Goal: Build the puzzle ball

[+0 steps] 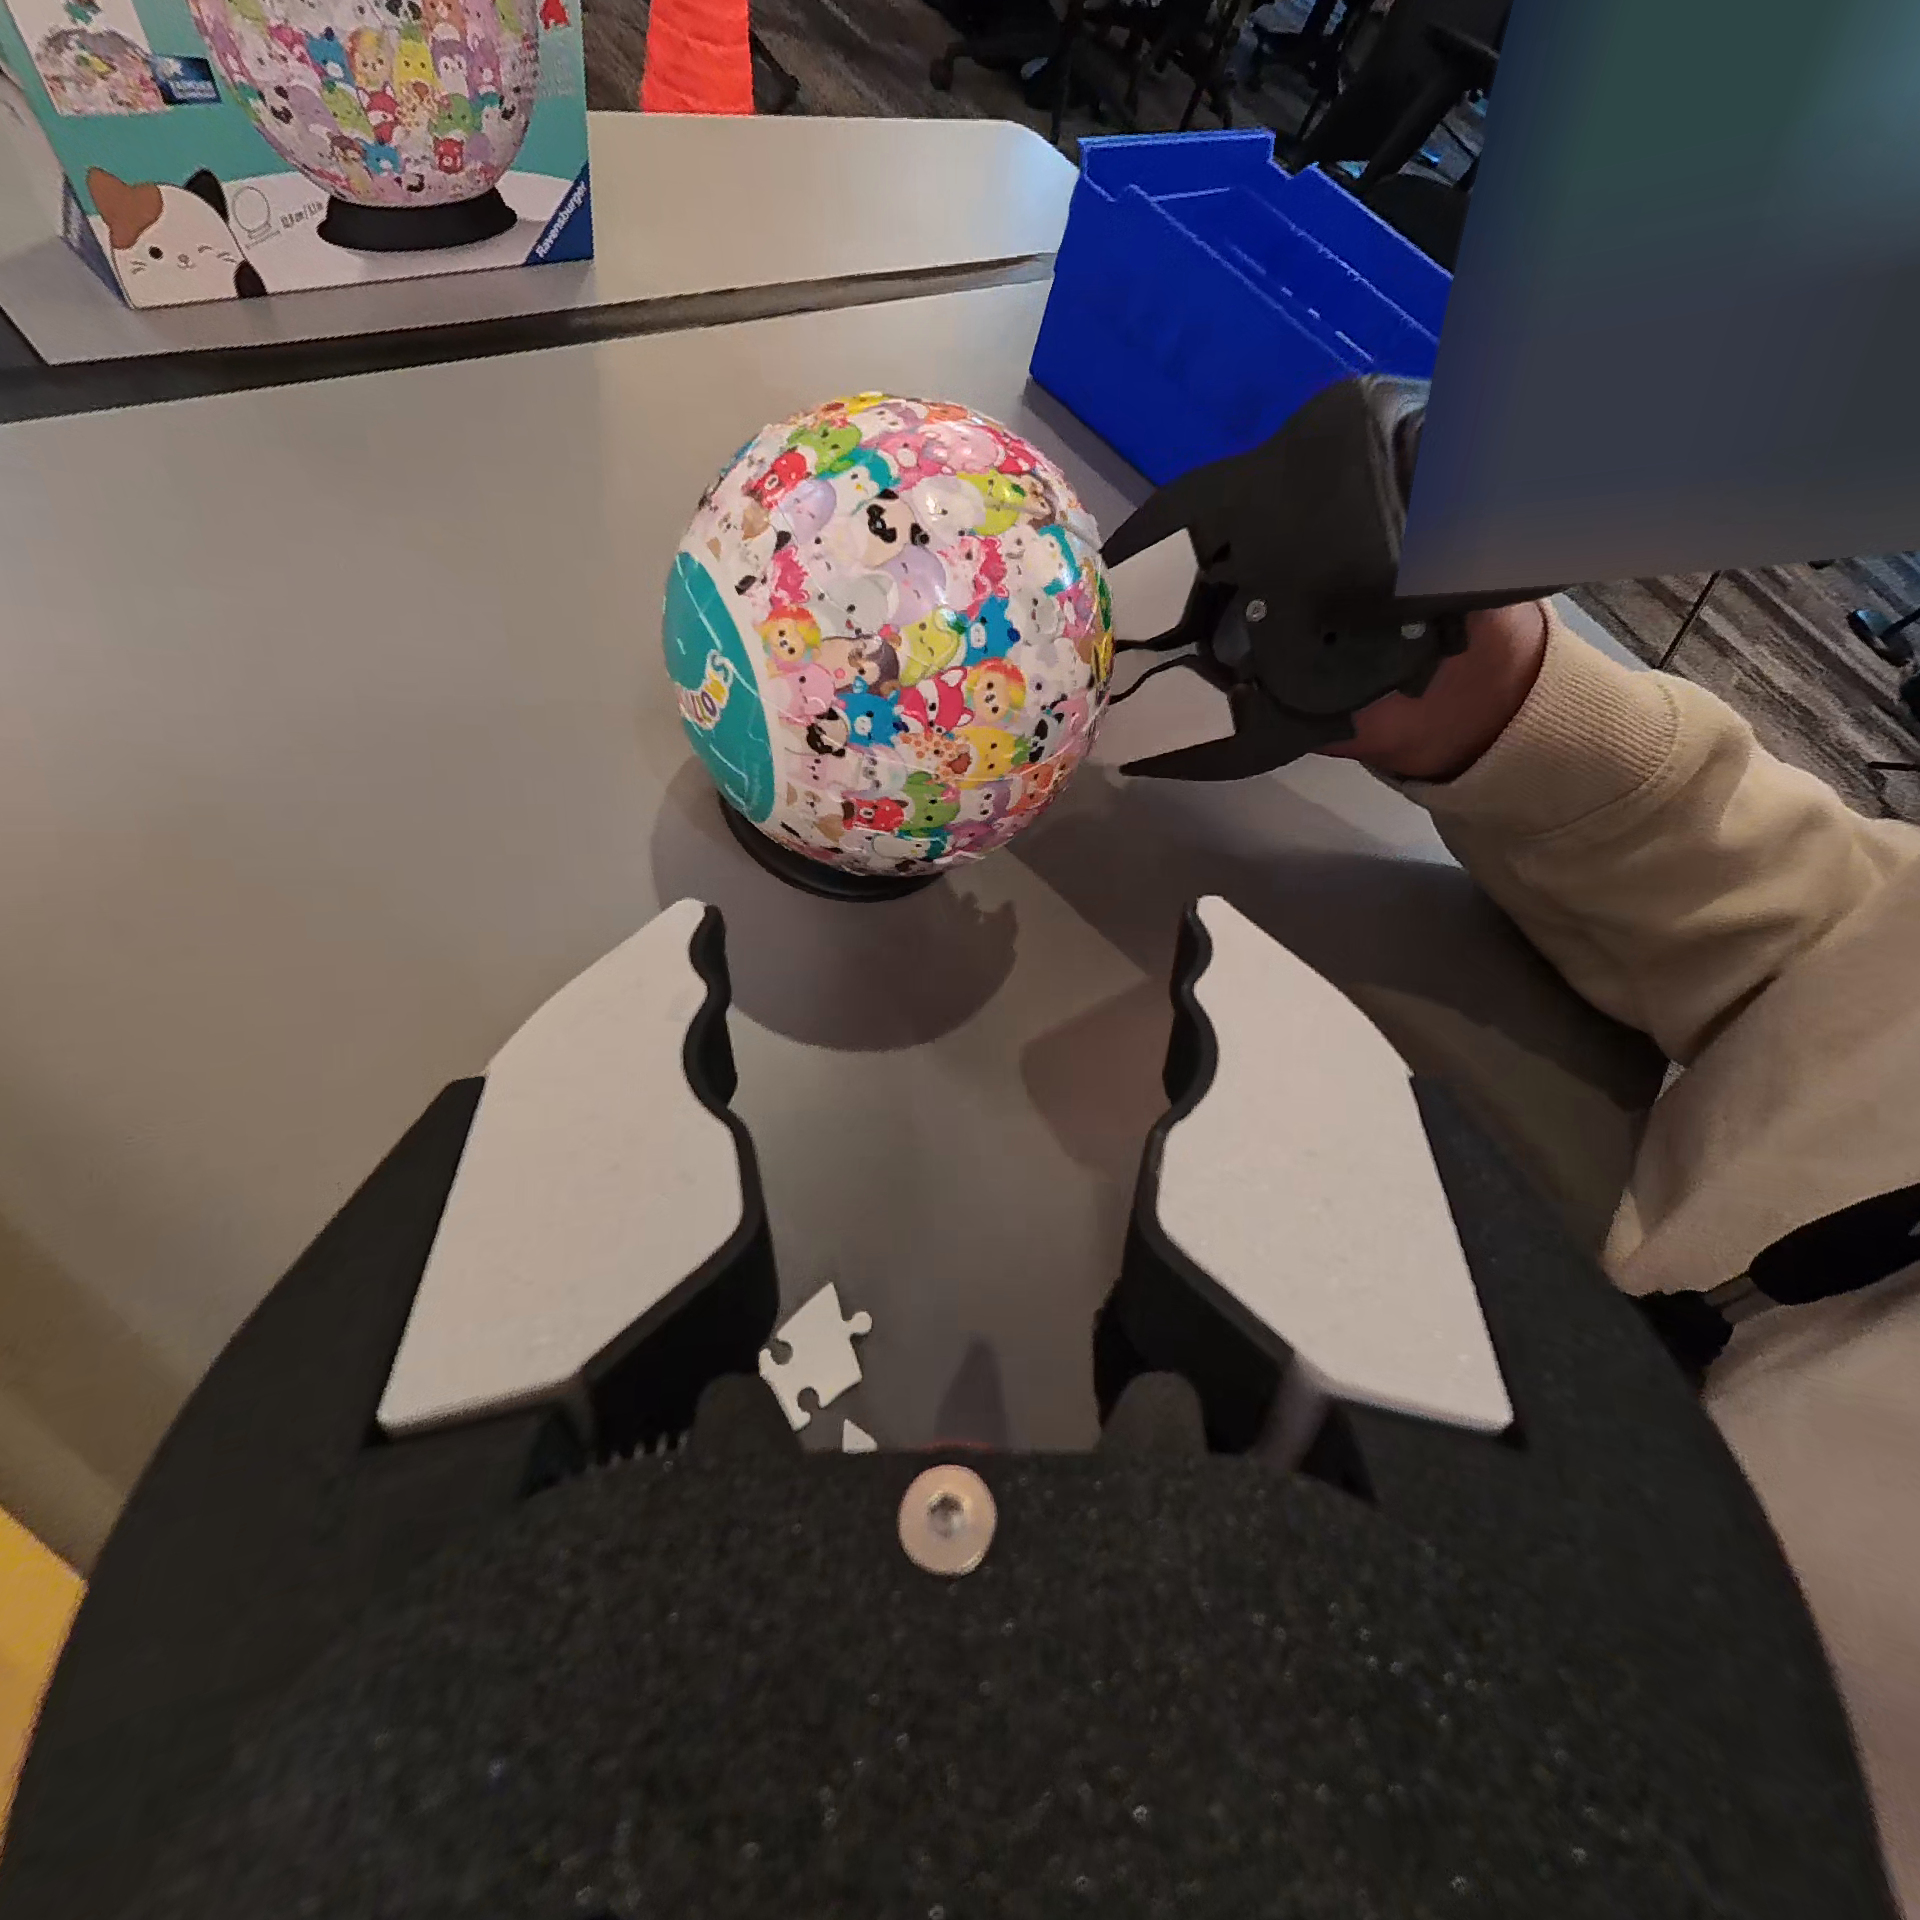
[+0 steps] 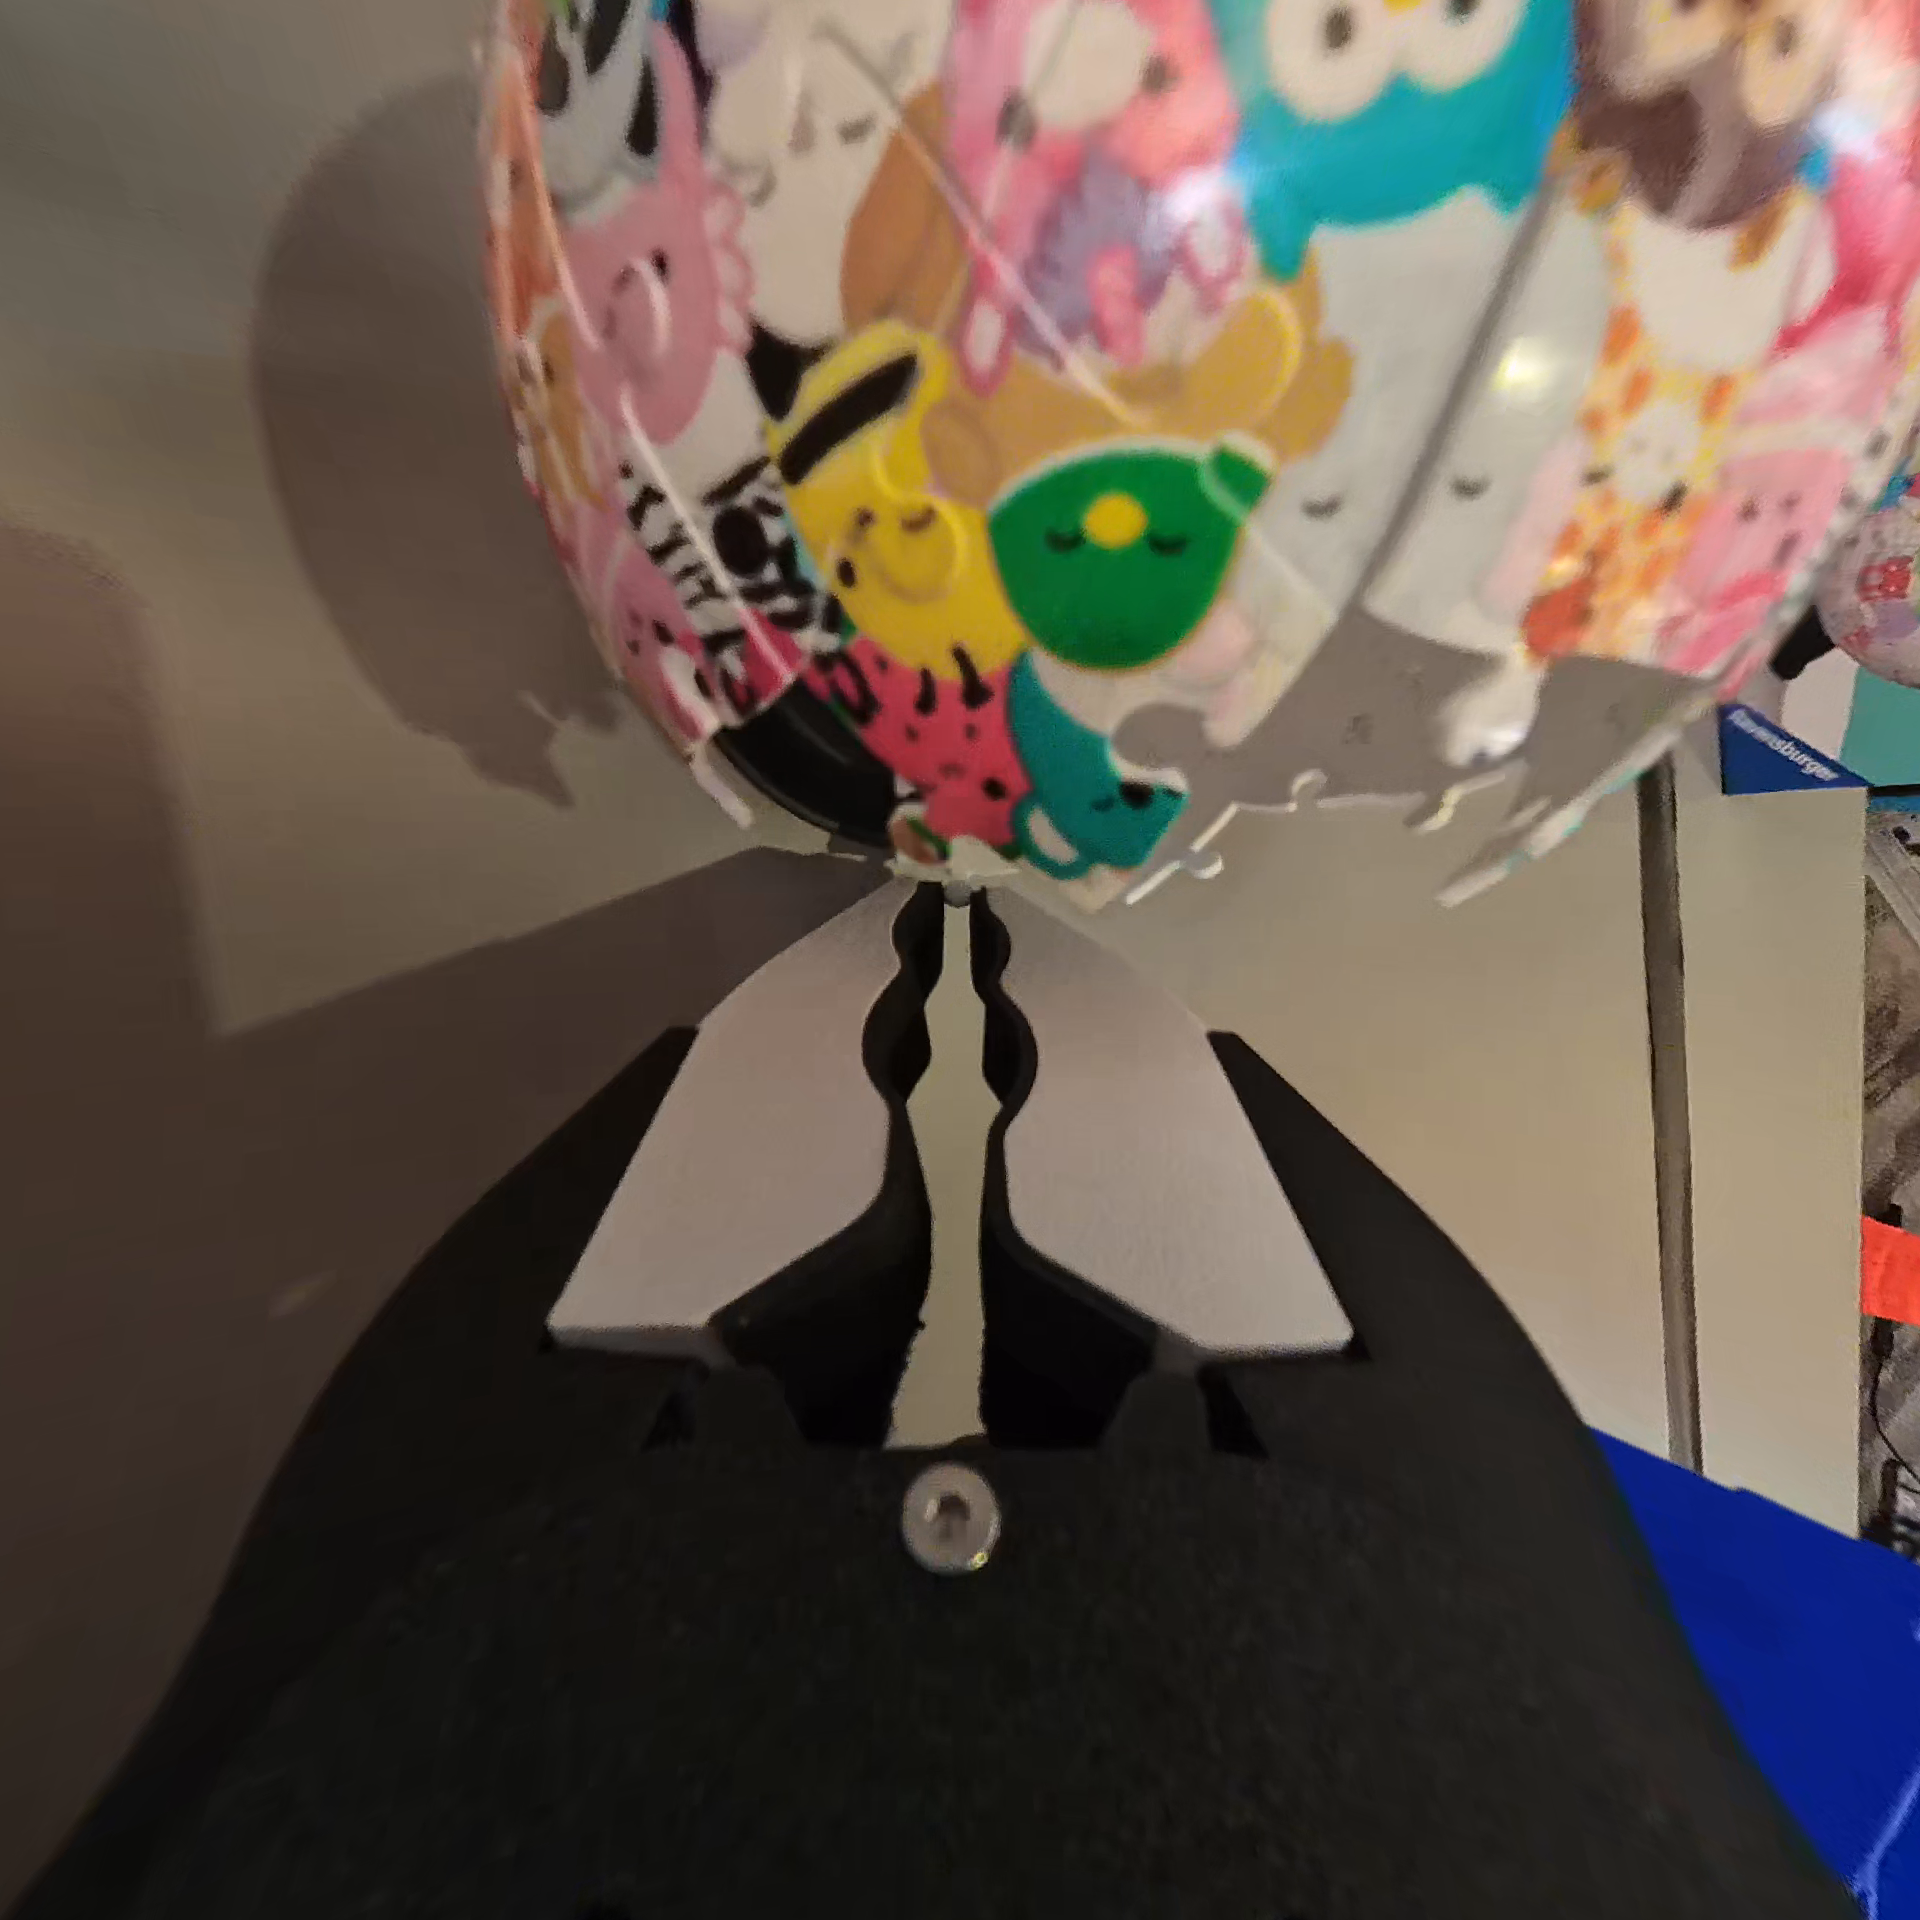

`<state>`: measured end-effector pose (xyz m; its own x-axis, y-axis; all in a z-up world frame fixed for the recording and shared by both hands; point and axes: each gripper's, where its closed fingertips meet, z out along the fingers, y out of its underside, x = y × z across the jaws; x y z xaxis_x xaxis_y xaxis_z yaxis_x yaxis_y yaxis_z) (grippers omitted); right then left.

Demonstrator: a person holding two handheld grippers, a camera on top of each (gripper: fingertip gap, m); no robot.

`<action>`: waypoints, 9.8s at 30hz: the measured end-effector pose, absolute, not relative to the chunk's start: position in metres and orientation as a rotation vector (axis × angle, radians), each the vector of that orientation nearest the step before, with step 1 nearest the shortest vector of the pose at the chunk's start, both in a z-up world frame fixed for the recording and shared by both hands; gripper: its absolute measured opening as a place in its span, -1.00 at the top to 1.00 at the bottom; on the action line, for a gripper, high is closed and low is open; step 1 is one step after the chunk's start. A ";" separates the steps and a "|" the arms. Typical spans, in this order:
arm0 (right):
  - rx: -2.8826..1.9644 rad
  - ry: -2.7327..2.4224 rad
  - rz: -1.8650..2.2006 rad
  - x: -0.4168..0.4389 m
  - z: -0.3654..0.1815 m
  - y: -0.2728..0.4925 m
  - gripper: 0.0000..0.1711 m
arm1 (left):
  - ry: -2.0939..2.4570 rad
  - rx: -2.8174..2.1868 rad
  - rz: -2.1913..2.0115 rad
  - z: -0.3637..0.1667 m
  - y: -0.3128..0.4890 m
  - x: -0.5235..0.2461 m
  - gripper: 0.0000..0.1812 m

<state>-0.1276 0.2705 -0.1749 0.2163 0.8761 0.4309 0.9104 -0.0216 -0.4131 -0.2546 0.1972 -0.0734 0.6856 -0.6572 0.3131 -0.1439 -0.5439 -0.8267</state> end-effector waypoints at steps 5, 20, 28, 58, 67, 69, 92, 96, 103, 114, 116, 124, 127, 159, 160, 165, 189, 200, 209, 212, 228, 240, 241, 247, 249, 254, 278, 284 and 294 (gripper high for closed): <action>-1.915 -1.667 -0.063 -0.130 -0.179 0.274 0.94 | 0.606 -2.079 -0.799 -0.078 0.198 -0.256 0.10; -1.944 -1.650 -0.028 -0.135 -0.171 0.274 0.93 | 0.595 -2.080 -0.803 -0.078 0.198 -0.262 0.10; -1.950 -1.659 -0.043 -0.135 -0.172 0.276 0.93 | 0.591 -2.081 -0.806 -0.079 0.197 -0.264 0.10; -1.707 -1.168 0.817 -0.118 -0.132 0.233 0.23 | 0.626 -2.042 -0.834 -0.062 0.182 -0.251 0.10; -1.435 -1.706 0.484 -0.110 -0.151 0.202 -0.01 | 0.743 -2.001 -0.867 -0.063 0.120 -0.198 0.11; -1.438 -1.739 0.537 -0.117 -0.141 0.202 -0.14 | 0.726 -1.989 -0.865 -0.062 0.103 -0.195 0.11; -1.544 -1.546 0.581 -0.145 -0.157 0.262 1.00 | 0.805 -1.862 -0.739 -0.095 0.005 -0.197 0.14; -1.654 -1.427 0.547 -0.149 -0.158 0.270 1.00 | 0.812 -1.861 -0.731 -0.096 0.009 -0.194 0.14; -1.758 -1.361 0.409 -0.156 -0.169 0.282 1.00 | 0.789 -1.862 -0.724 -0.093 0.016 -0.200 0.14; -1.757 -1.403 0.321 -0.169 -0.173 0.280 1.00 | 0.784 -1.843 -0.718 -0.084 0.018 -0.201 0.14; -1.762 -1.419 0.272 -0.169 -0.177 0.283 1.00 | 0.784 -1.840 -0.715 -0.083 0.017 -0.201 0.14; -1.779 -1.423 0.232 -0.169 -0.180 0.287 1.00 | 0.787 -1.837 -0.713 -0.080 0.015 -0.200 0.14; -1.778 -1.442 0.186 -0.168 -0.181 0.289 1.00 | 0.791 -1.838 -0.712 -0.080 0.016 -0.199 0.14; -1.714 -1.389 0.198 -0.148 -0.160 0.280 1.00 | 0.796 -1.836 -0.711 -0.079 0.014 -0.200 0.13; -1.701 -1.391 0.188 -0.149 -0.160 0.281 1.00 | 0.796 -1.843 -0.713 -0.081 0.014 -0.200 0.13; -1.709 -1.457 0.178 -0.164 -0.173 0.285 1.00 | 0.792 -1.851 -0.705 -0.084 0.016 -0.203 0.13; -1.710 -1.467 0.207 -0.152 -0.164 0.268 1.00 | 0.771 -1.866 -0.700 -0.089 0.017 -0.216 0.13; -1.651 -1.123 0.426 -0.092 -0.131 0.251 0.71 | 0.653 -1.975 -0.616 -0.104 0.044 -0.228 0.12; -1.642 -1.144 0.521 -0.100 -0.135 0.245 0.69 | 0.638 -2.019 -0.490 -0.117 0.058 -0.258 0.12; -1.603 -1.111 0.573 -0.103 -0.127 0.229 0.69 | 0.618 -2.025 -0.435 -0.117 0.055 -0.293 0.18; -1.808 -1.033 0.697 -0.168 -0.133 0.105 0.63 | 0.751 -2.130 -0.425 -0.149 0.068 -0.325 0.32; -1.640 -1.111 0.648 -0.165 -0.115 0.070 0.72 | 0.872 -2.285 -0.235 -0.191 0.098 -0.325 0.45; -1.632 -1.109 0.651 -0.164 -0.114 0.069 0.72 | 0.859 -2.293 -0.251 -0.192 0.099 -0.324 0.47; -1.635 -1.147 0.674 -0.166 -0.119 0.062 0.72 | 0.803 -2.315 -0.367 -0.192 0.096 -0.306 0.67; -1.642 -1.176 0.663 -0.169 -0.123 0.061 0.72 | 0.798 -2.313 -0.374 -0.192 0.095 -0.298 0.73; -1.687 -1.214 0.606 -0.163 -0.130 0.071 0.73 | 0.790 -2.275 -0.369 -0.185 0.098 -0.278 0.74; -1.778 -1.023 0.908 -0.109 -0.120 0.145 0.87 | 0.932 -1.837 -0.629 -0.110 0.147 -0.133 0.75; -1.688 -1.042 0.958 -0.122 -0.103 0.125 0.88 | 1.099 -1.669 -0.552 -0.097 0.124 -0.135 0.74; -1.728 -1.031 0.866 -0.136 -0.112 0.110 0.87 | 0.960 -1.690 -0.695 -0.088 0.119 -0.152 0.75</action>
